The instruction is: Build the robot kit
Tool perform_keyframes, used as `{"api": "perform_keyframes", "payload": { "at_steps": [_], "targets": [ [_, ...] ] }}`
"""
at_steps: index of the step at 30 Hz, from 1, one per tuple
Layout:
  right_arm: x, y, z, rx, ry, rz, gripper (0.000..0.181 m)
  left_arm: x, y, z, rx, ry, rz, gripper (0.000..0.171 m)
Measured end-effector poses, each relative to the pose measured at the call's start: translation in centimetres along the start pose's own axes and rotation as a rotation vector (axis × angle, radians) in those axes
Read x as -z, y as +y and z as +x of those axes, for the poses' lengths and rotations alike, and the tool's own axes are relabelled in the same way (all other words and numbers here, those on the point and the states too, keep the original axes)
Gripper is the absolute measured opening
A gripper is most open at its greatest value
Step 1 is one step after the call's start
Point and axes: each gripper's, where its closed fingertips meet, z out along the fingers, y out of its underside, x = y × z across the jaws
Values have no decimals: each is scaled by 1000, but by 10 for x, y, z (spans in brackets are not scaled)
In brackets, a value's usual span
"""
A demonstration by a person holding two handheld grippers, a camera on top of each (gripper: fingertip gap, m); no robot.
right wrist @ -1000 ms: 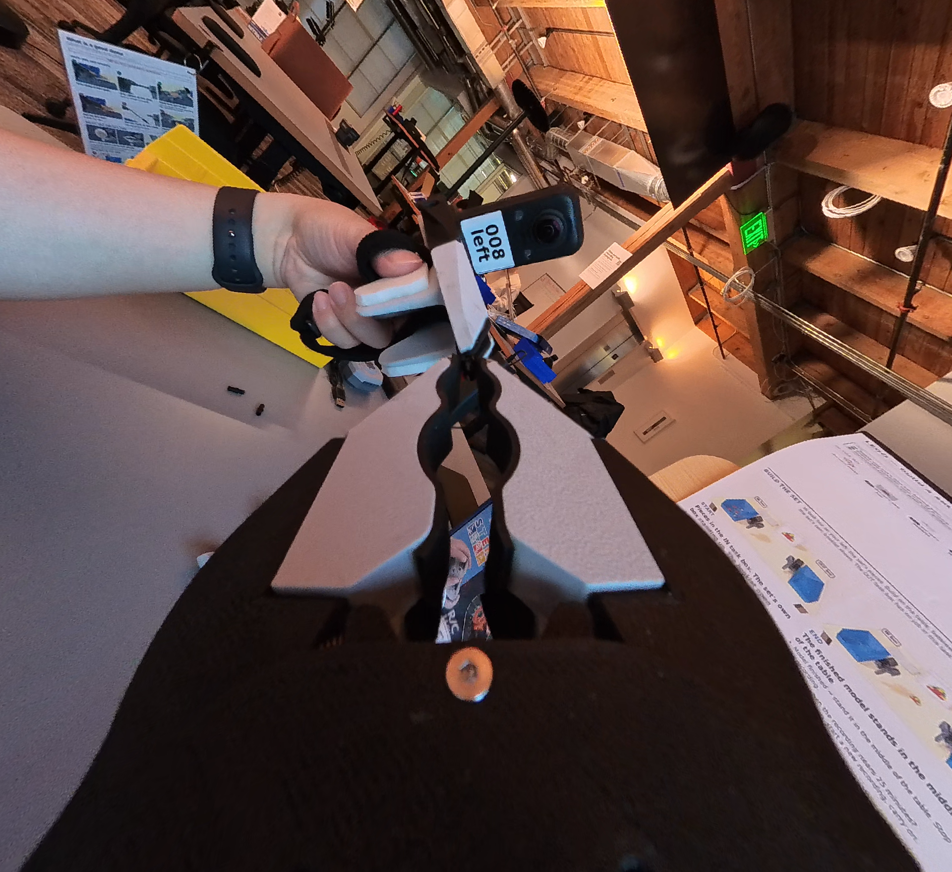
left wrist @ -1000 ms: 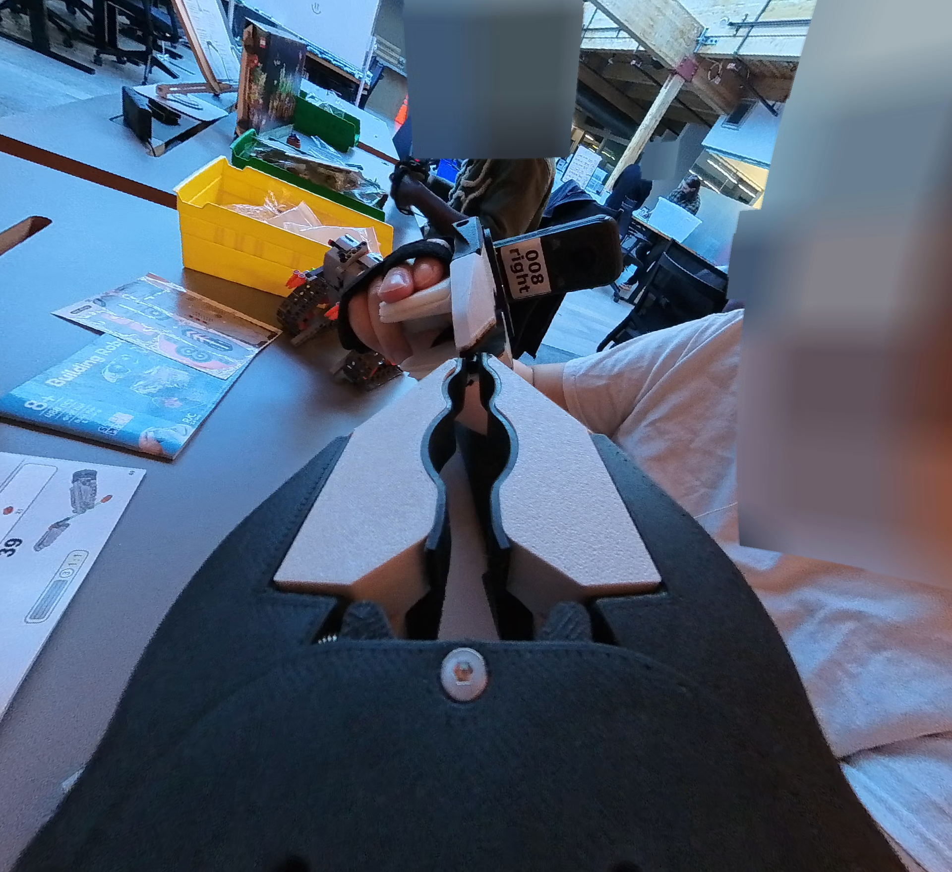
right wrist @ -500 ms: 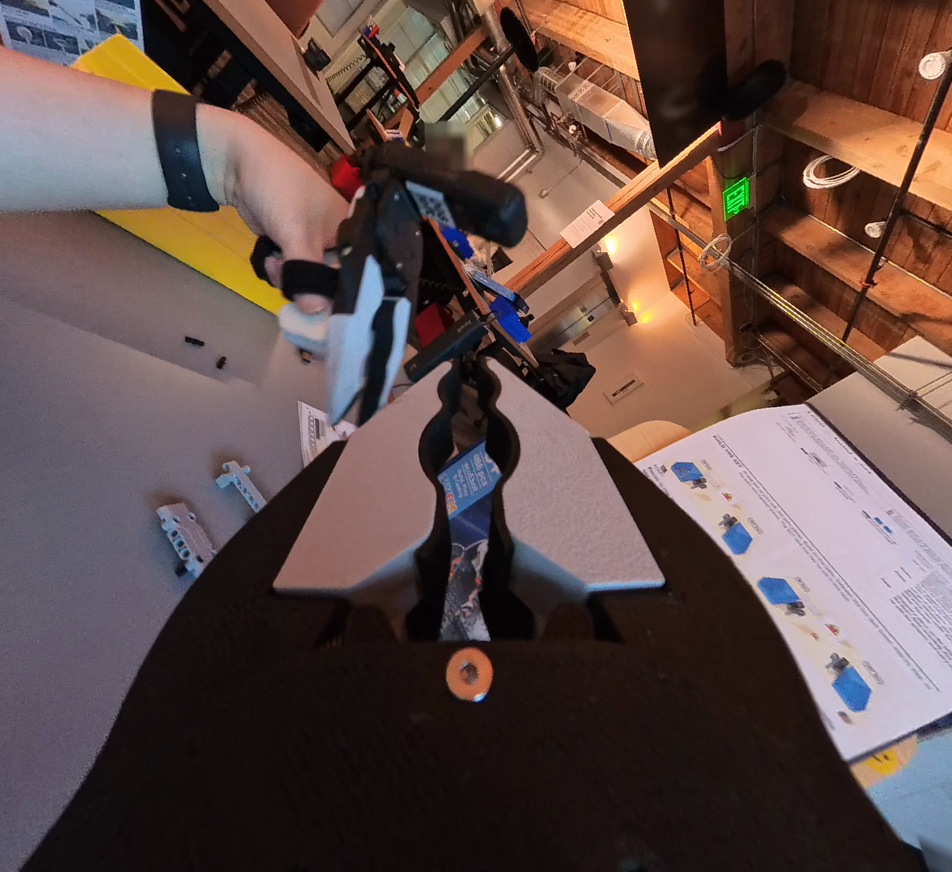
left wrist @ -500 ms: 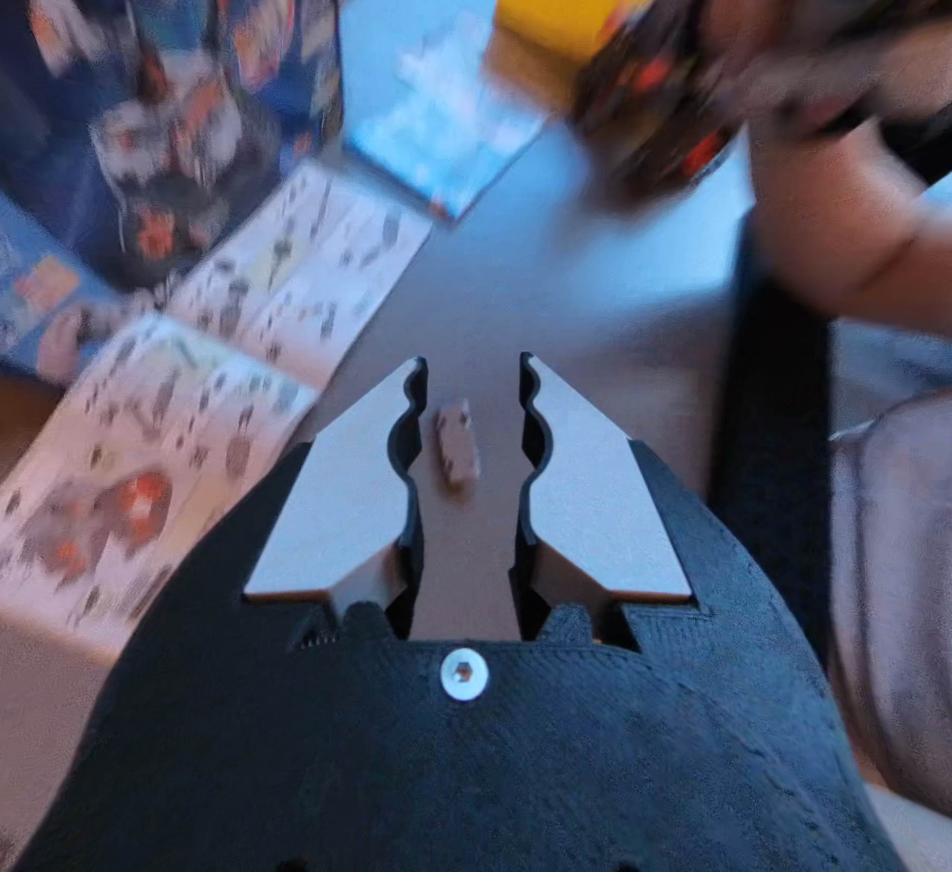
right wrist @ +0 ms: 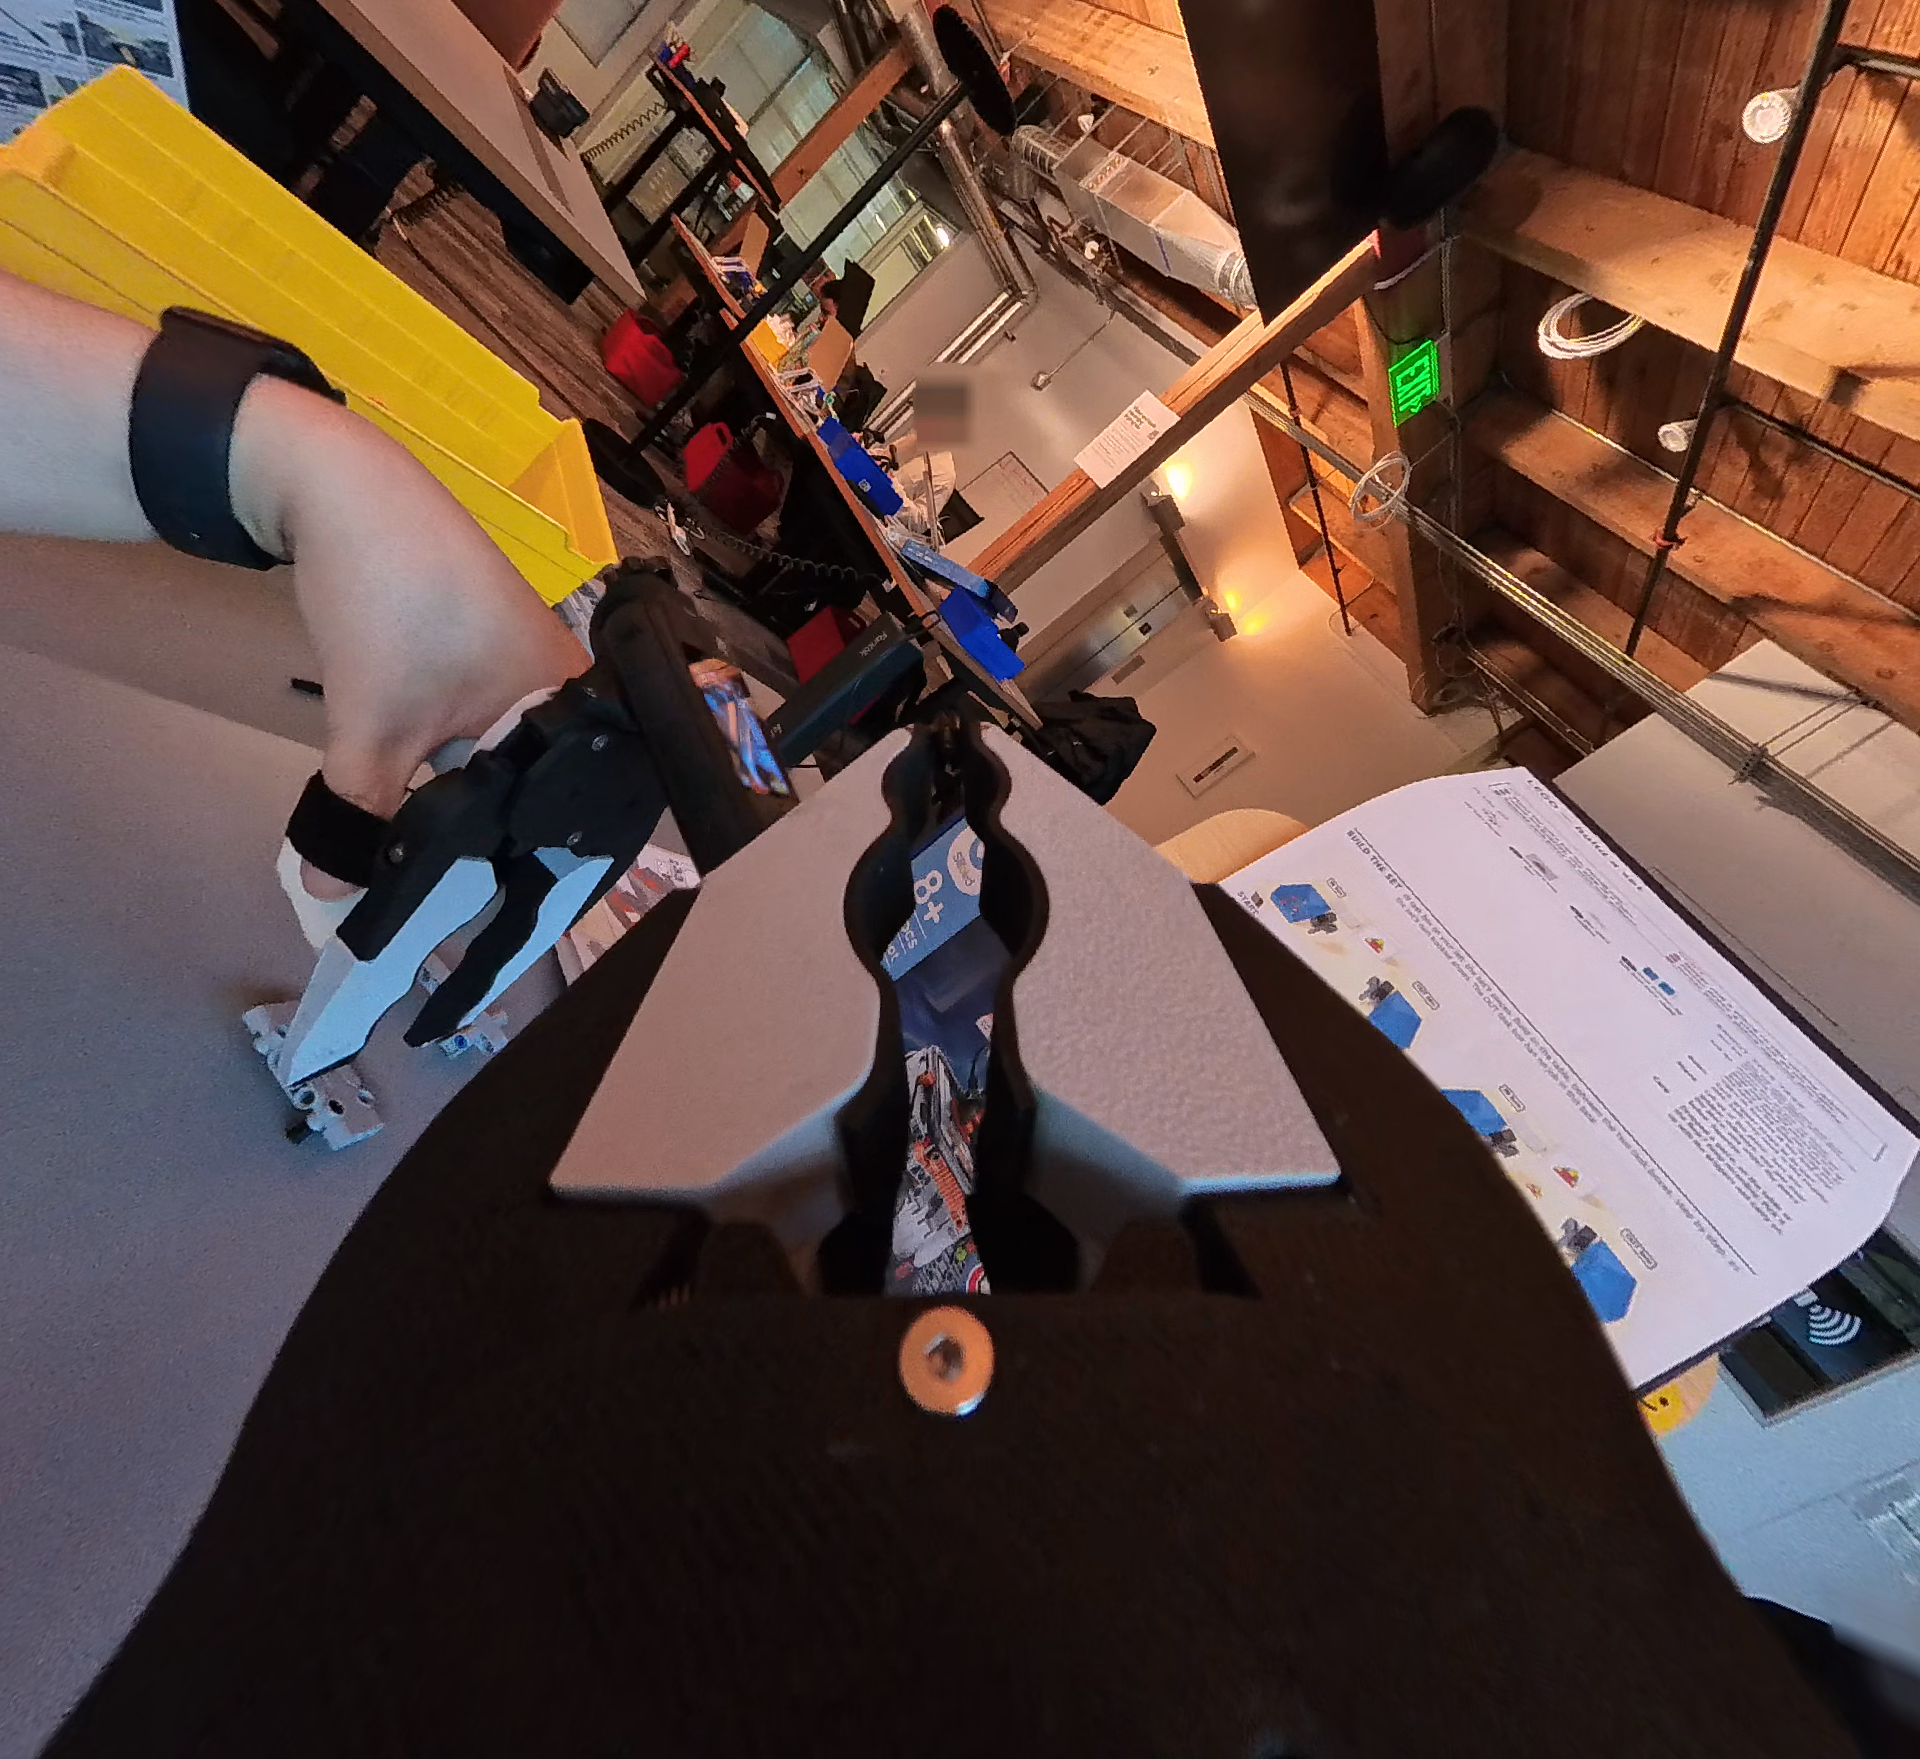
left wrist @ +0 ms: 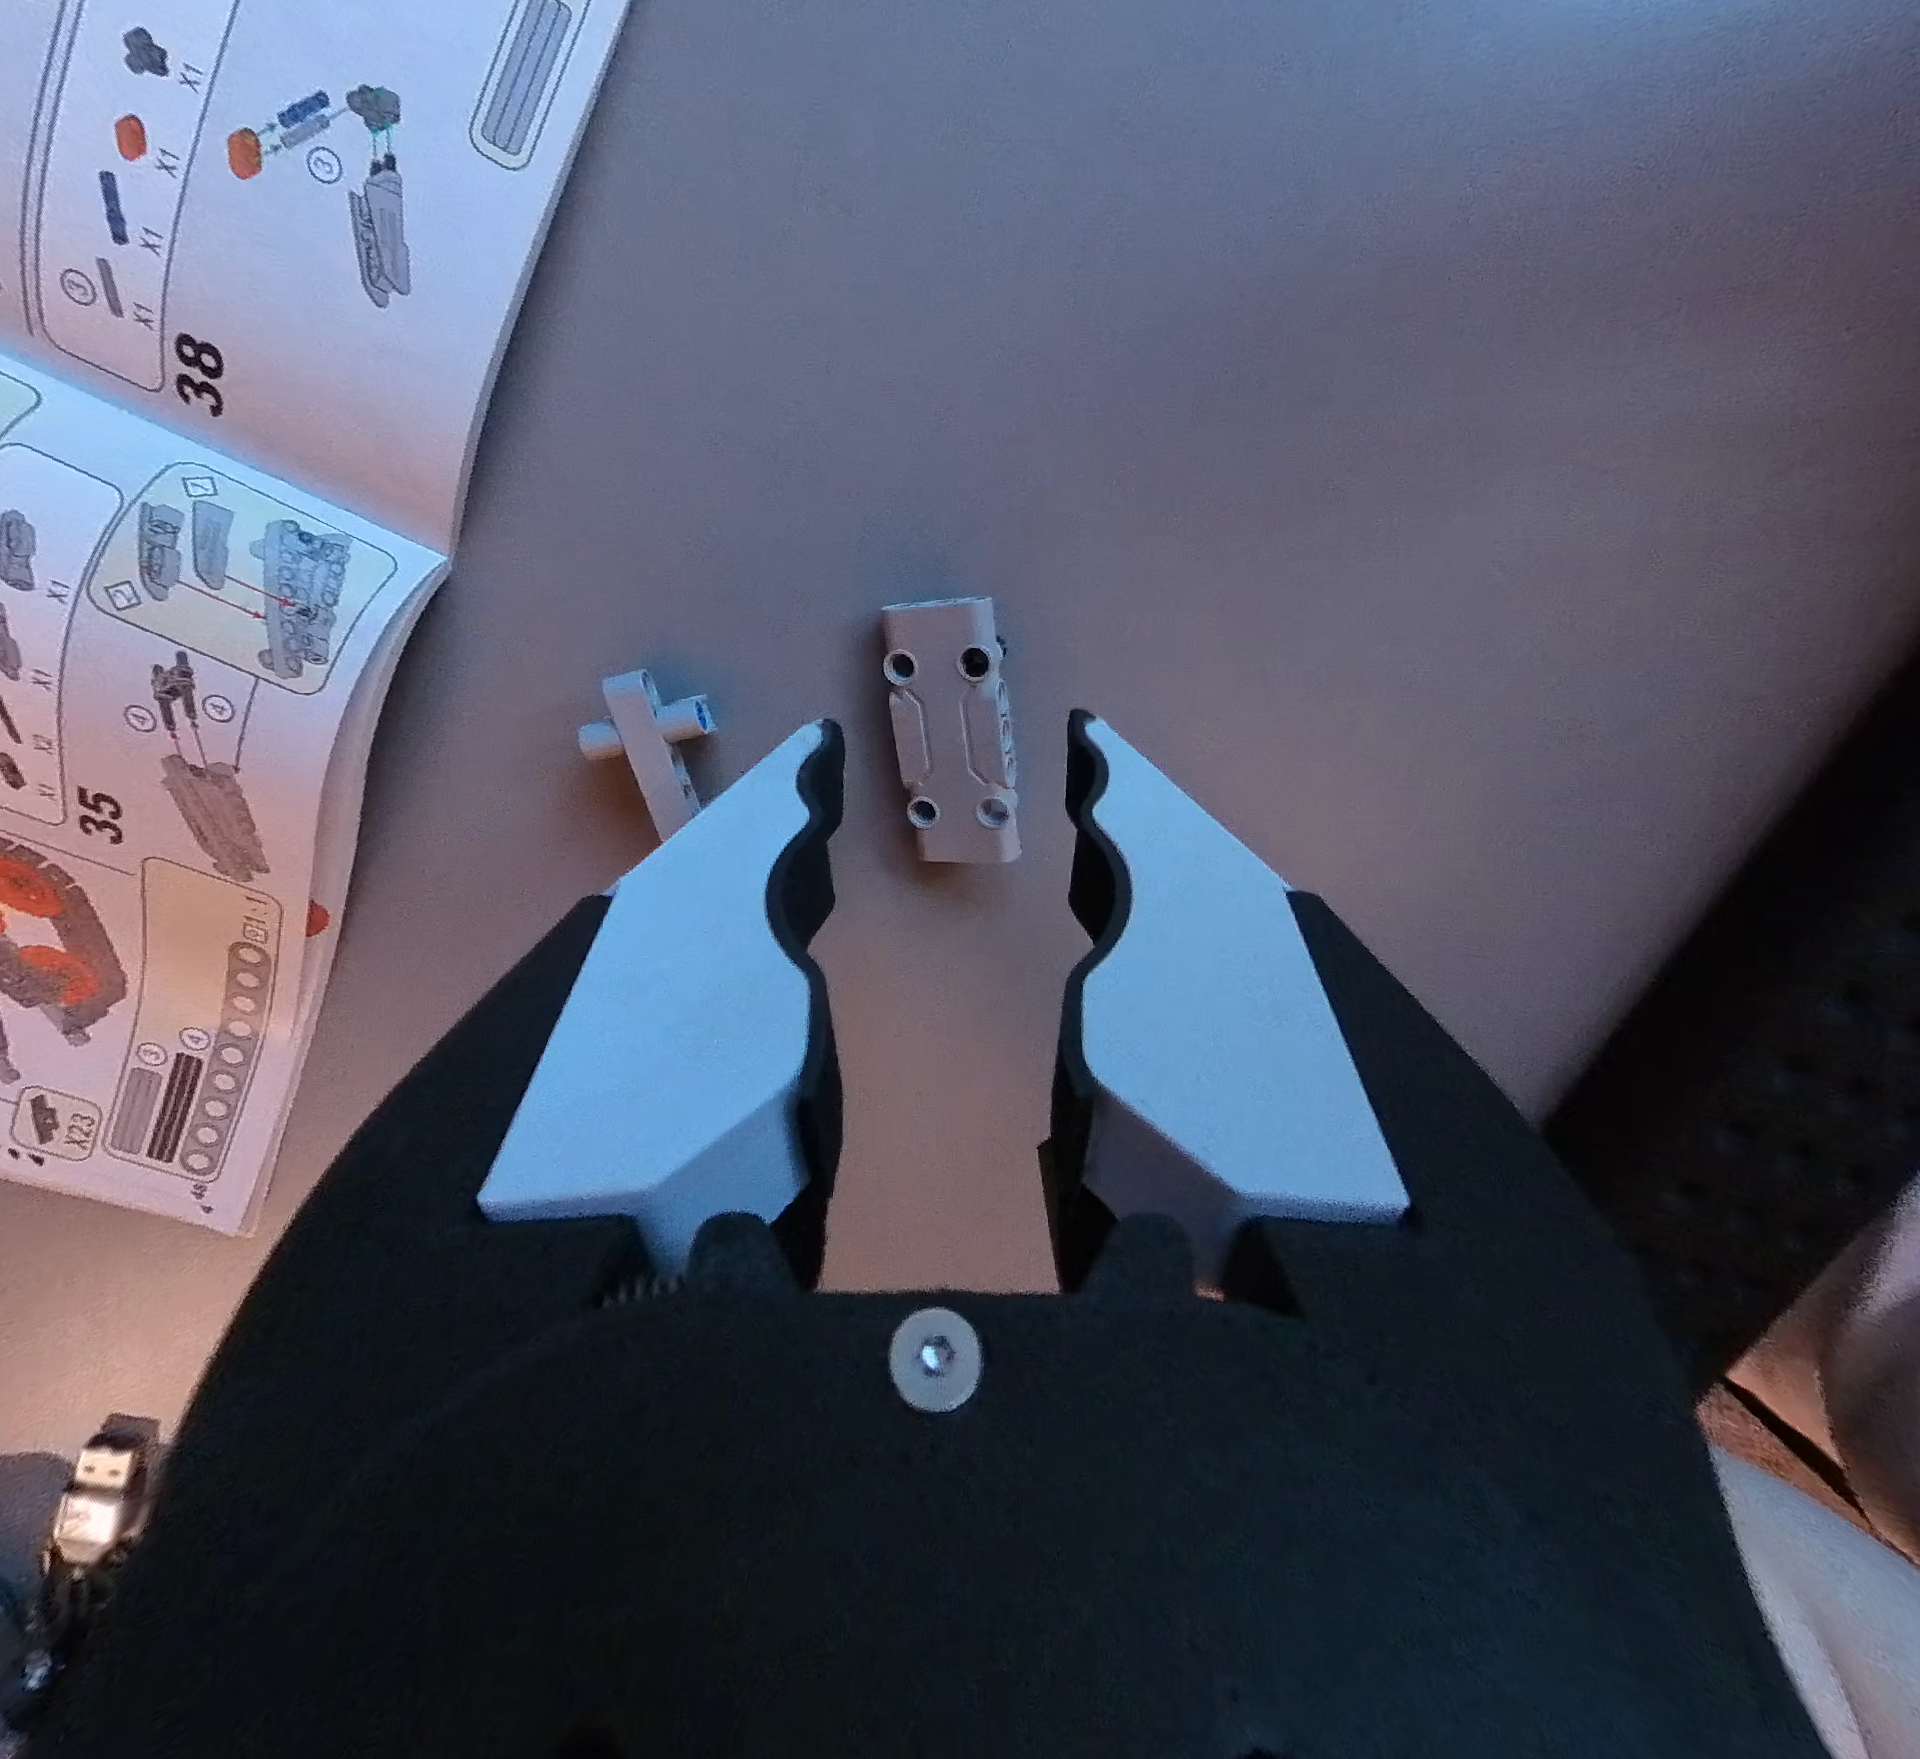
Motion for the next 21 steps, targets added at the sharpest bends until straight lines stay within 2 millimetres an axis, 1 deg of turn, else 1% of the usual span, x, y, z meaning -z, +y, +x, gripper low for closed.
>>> {"api": "perform_keyframes", "payload": {
  "at_steps": [2,7,10,13,14,17,19,20,21],
  "targets": [
    [0,-1,0,10,3,-3,4,-3,0,-4,4,-5,5,42],
    [3,-5,5,25,27,-3,4,-13,3,0,19,60,1,39],
    [3,-5,6,20,28,0,4,-19,7,-3,9,42,-32,38],
    [3,-3,7,32,39,-4,4,-20,6,-4,11,31,-35,31],
    [3,-2,8,42,47,-9,4,-21,7,-5,6,27,-42,23],
    [2,1,8,67,55,-25,4,-20,8,-7,-13,28,-42,23],
    [3,2,10,88,74,-28,4,-12,2,-13,15,36,24,23],
    [5,1,14,102,103,-26,4,-2,-6,-15,55,69,102,23],
    [8,-1,20,117,145,-16,4,14,-17,-16,100,115,207,23]
  ]
}}
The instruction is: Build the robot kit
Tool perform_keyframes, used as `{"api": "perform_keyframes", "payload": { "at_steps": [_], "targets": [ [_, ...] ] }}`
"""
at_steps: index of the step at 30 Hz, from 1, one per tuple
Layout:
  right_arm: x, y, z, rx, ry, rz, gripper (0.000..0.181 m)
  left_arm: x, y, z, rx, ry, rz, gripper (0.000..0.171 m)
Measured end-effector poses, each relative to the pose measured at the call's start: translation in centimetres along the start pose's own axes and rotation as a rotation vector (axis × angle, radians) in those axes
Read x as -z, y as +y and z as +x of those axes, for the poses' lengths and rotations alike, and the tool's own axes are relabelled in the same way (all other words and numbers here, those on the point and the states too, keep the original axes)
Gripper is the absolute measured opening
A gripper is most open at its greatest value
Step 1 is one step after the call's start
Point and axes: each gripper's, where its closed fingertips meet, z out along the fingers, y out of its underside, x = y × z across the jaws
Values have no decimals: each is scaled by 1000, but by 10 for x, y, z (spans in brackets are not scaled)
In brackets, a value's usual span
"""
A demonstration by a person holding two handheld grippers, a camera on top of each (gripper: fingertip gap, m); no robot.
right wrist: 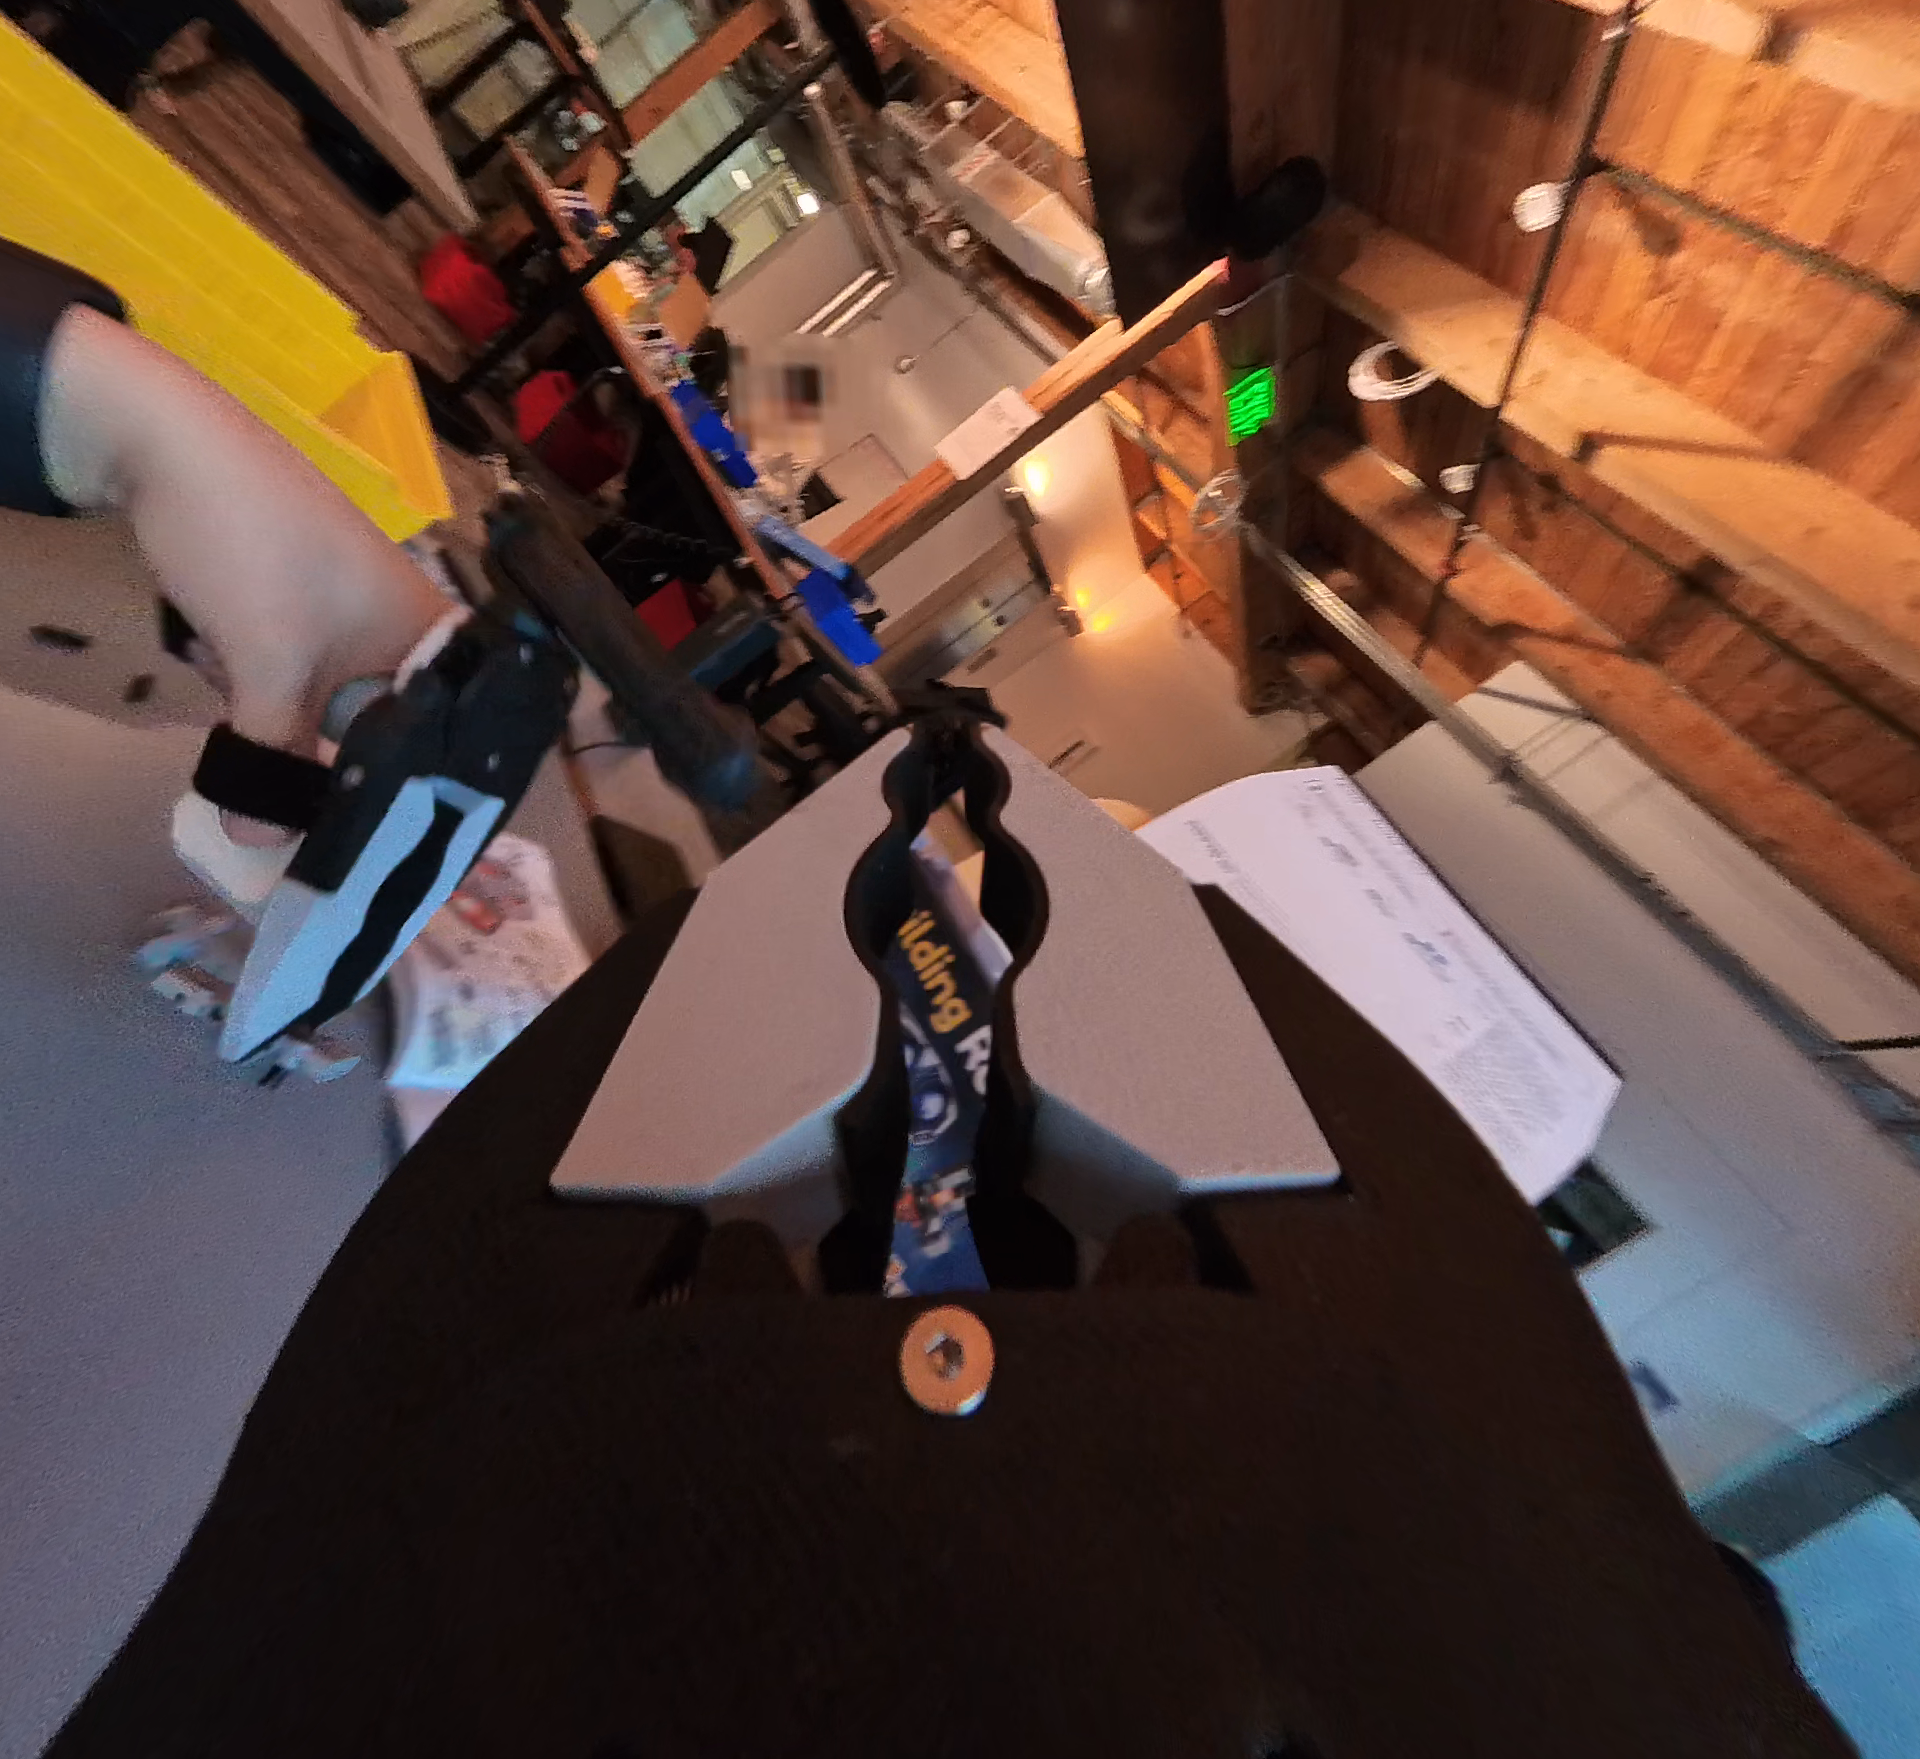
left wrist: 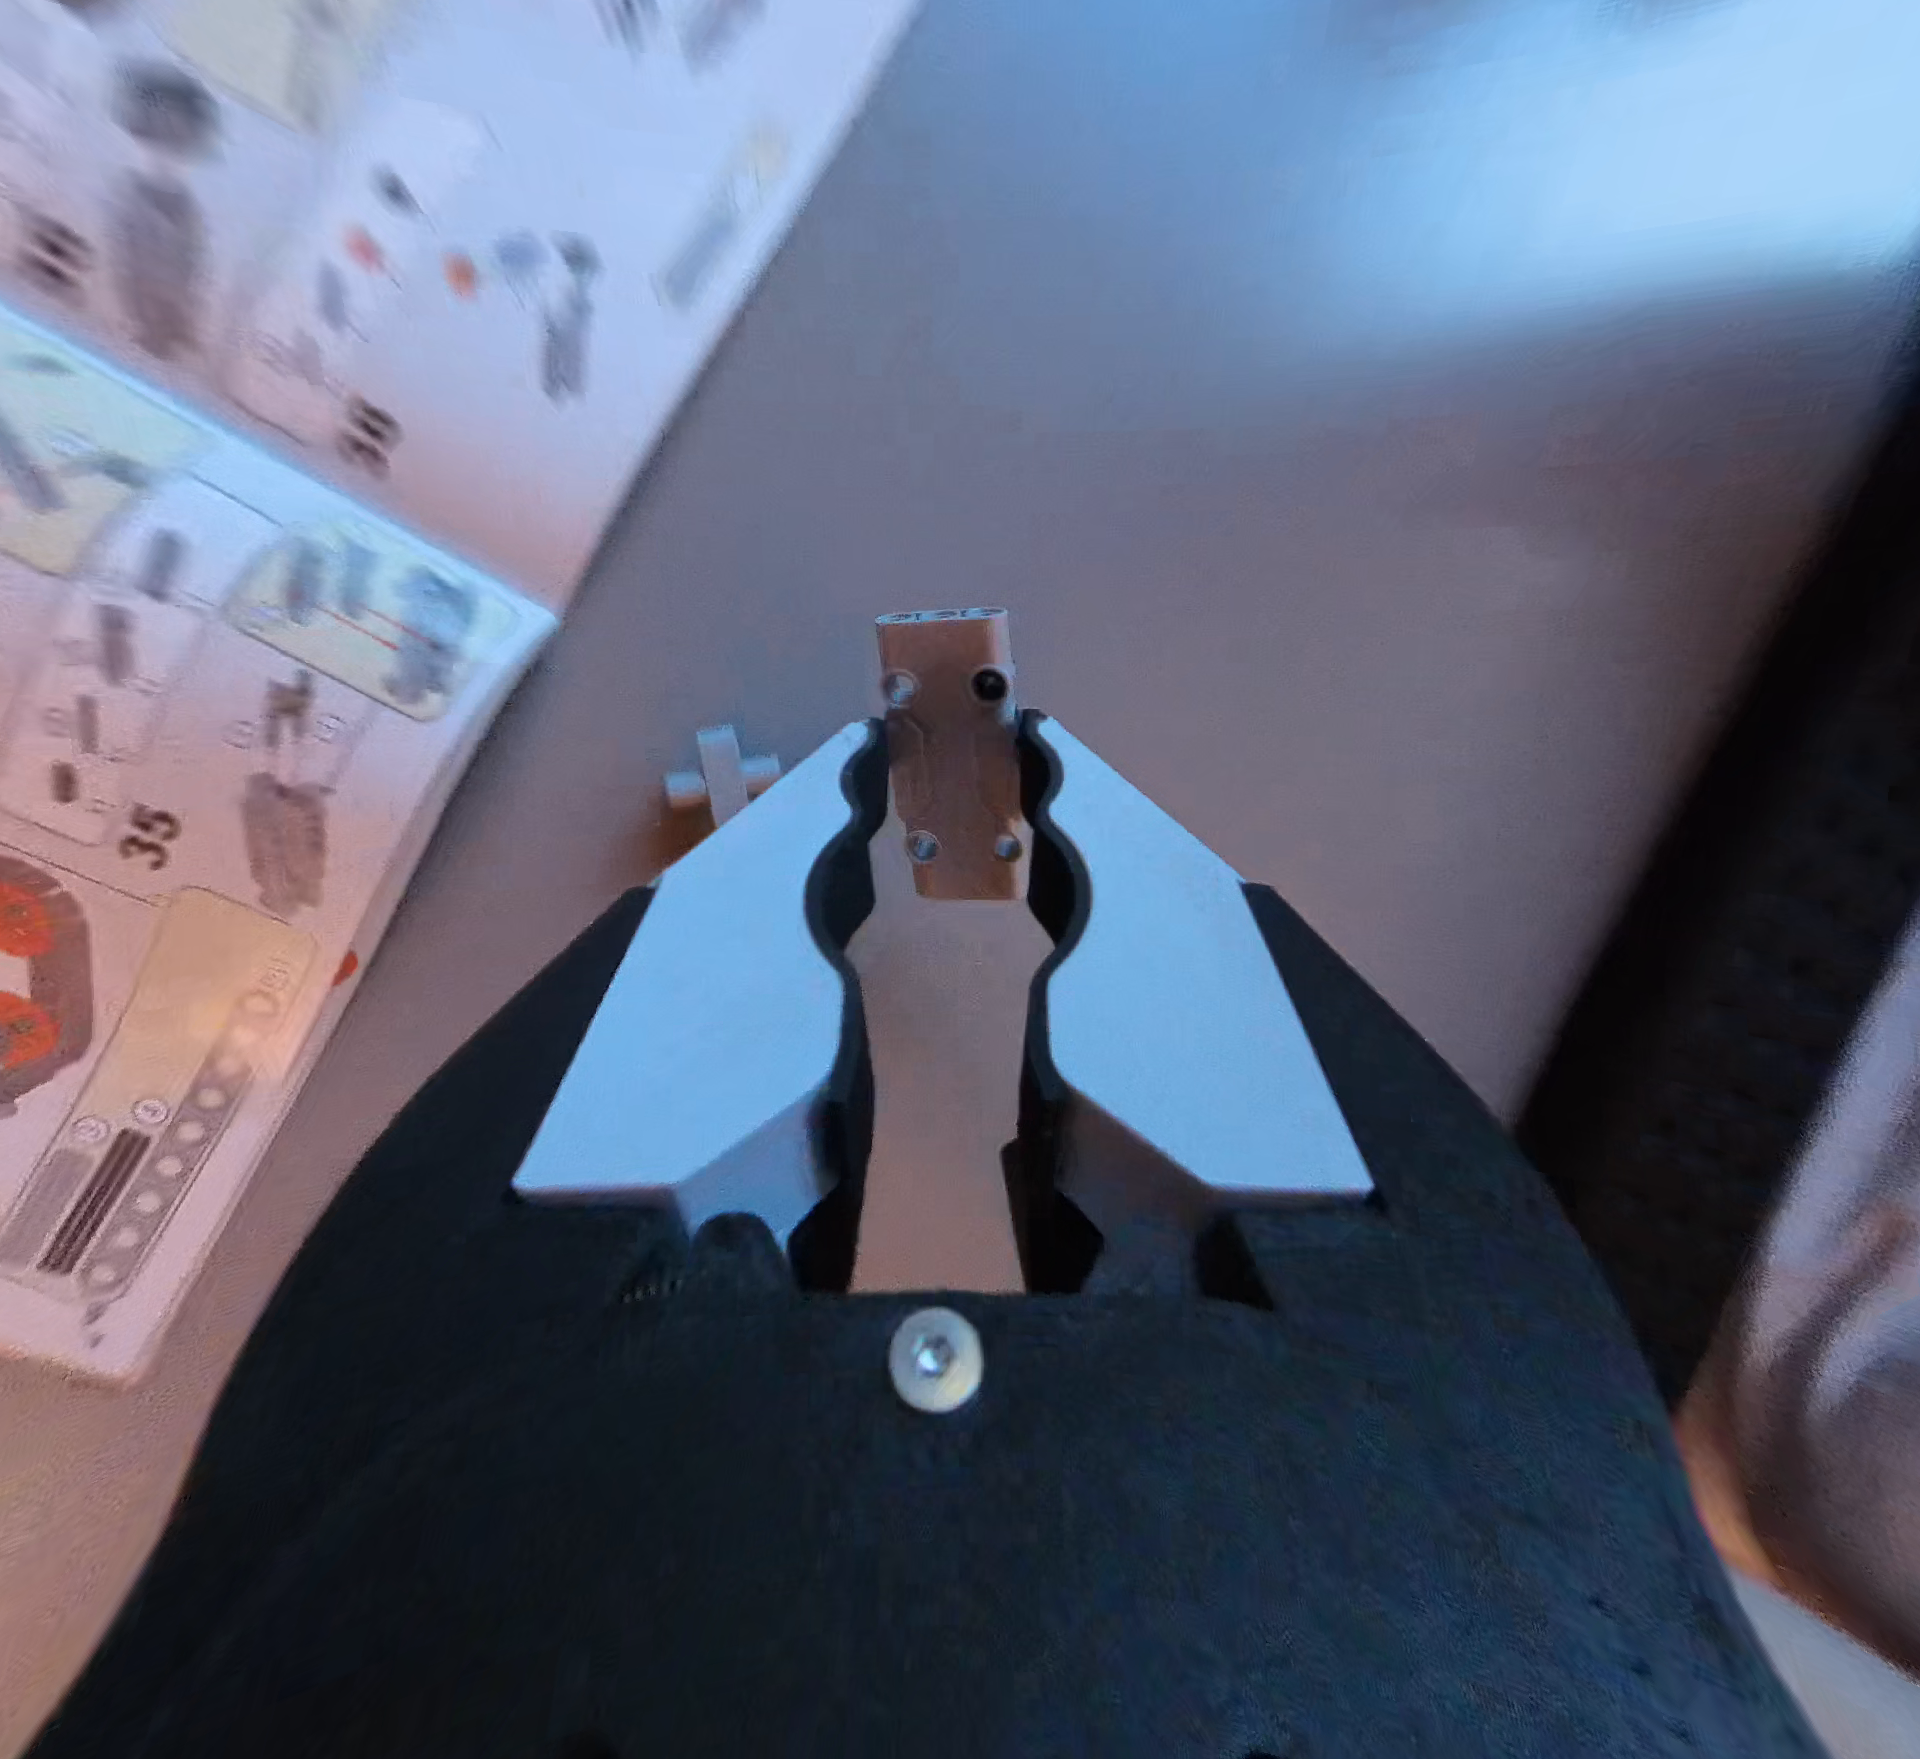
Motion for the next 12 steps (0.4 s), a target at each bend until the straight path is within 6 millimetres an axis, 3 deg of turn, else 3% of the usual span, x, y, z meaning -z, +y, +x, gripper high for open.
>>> {"api": "perform_keyframes", "payload": {
  "at_steps": [2,4,7,9,12],
  "targets": [
    [6,-8,15,34,103,30,4,42,-34,15,47,154,285,23],
    [13,-21,25,96,199,77,4,104,-59,52,-28,409,584,23],
    [5,-36,5,140,130,90,4,184,-67,95,-177,658,904,22],
    [-3,-49,-12,137,79,114,4,213,-61,118,-254,801,968,22],
    [-8,-72,-26,92,45,148,4,226,-58,140,-331,895,988,22]
  ]
}}
